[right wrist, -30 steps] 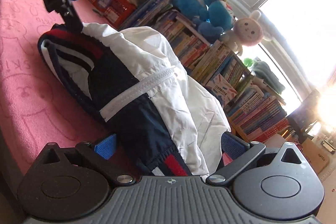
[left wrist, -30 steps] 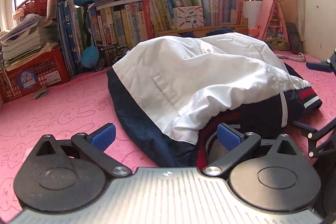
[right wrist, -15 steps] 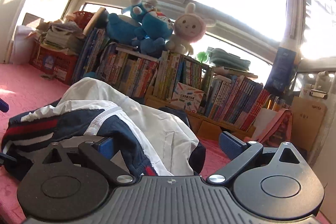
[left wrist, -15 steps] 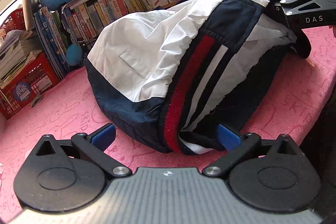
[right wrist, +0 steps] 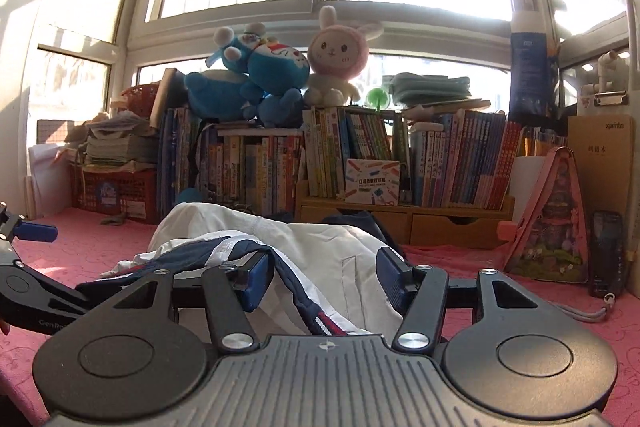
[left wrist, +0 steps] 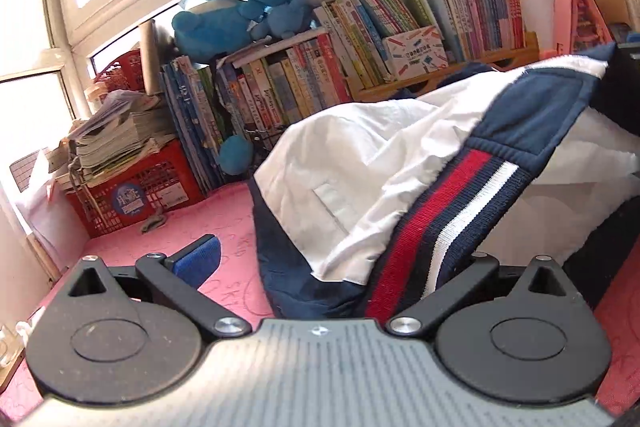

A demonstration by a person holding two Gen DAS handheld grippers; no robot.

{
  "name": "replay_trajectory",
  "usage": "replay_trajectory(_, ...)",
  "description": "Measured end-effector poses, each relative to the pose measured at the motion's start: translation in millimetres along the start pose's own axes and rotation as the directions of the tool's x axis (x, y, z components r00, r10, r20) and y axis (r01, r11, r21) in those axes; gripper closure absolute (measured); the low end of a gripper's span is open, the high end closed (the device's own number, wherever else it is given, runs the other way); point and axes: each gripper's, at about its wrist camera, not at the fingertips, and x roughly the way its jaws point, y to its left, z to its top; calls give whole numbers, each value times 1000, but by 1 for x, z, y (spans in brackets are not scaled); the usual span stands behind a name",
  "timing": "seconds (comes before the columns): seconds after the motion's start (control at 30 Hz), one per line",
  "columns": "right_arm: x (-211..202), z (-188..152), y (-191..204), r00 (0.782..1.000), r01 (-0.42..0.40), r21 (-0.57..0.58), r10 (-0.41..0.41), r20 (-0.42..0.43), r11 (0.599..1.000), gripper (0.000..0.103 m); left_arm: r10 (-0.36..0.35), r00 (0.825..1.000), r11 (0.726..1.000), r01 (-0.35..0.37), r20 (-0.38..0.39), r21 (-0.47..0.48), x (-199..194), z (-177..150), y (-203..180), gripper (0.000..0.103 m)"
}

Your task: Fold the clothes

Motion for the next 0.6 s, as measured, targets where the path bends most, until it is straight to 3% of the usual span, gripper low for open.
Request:
replay_trajectory(0.13, 7, -13, 18, 998, -59, -14, 59, -21, 998, 45, 151, 987, 987, -148, -49, 59, -11, -8, 34, 0)
replay_trajectory(0.23, 8, -22, 40, 993, -119, -83, 117, -24, 989, 43, 198, 972, 976, -184, -126, 113, -13, -27, 44, 0)
replay_trajectory(0.33, 5, -37, 62, 992, -123, -228, 117, -40, 966, 37, 225, 958, 966, -195, -178, 171, -14, -46, 44, 0)
replay_trajectory(0.6, -15, -91, 84, 994, -24, -544, -37, -101, 839, 37, 222, 958, 966, -190, -180, 177, -6, -52, 29, 0)
